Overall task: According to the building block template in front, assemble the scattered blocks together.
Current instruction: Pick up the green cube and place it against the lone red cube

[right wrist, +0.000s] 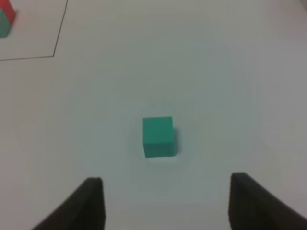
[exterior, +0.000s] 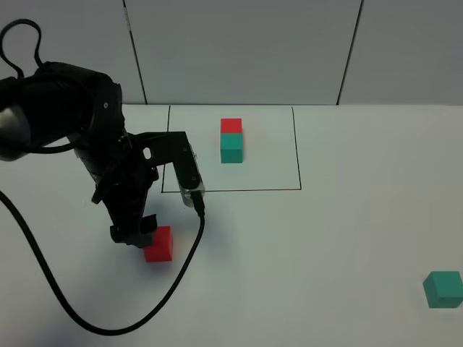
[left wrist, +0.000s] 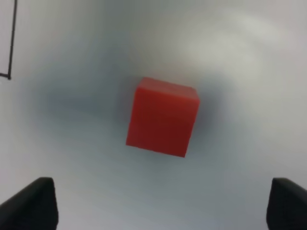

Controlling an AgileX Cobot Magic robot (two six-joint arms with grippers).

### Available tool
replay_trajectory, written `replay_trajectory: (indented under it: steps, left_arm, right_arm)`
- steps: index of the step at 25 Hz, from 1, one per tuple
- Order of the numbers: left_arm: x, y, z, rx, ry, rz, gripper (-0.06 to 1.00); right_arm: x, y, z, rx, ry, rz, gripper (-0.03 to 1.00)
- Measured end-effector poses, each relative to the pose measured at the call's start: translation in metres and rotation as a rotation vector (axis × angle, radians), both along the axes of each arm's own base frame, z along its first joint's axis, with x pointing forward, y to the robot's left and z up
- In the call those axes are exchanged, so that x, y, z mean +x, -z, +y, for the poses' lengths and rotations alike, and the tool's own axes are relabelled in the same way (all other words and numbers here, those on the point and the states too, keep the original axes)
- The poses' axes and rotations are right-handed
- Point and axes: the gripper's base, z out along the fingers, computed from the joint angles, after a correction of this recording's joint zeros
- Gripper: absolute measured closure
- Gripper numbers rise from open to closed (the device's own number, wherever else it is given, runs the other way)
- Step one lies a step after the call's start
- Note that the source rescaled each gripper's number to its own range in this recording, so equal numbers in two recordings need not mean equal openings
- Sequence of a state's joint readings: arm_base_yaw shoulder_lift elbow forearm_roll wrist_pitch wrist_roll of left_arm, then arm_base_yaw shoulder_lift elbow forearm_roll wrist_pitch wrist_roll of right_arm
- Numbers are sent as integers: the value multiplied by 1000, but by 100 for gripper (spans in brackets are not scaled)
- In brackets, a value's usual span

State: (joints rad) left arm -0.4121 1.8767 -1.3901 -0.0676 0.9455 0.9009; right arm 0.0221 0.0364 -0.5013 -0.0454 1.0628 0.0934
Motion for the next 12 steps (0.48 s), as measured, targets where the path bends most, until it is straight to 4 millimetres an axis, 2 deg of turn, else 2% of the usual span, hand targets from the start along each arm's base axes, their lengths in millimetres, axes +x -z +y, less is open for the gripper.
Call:
replay_trajectory:
  steps: [8,12]
  left_arm:
    - [8,-7,25,-22,-264,6,3]
    - [9,-7,29,-27,-330,11,4]
  right_arm:
    - [0,0,0,0,0,0,58]
    - [0,0,0,0,0,0,58]
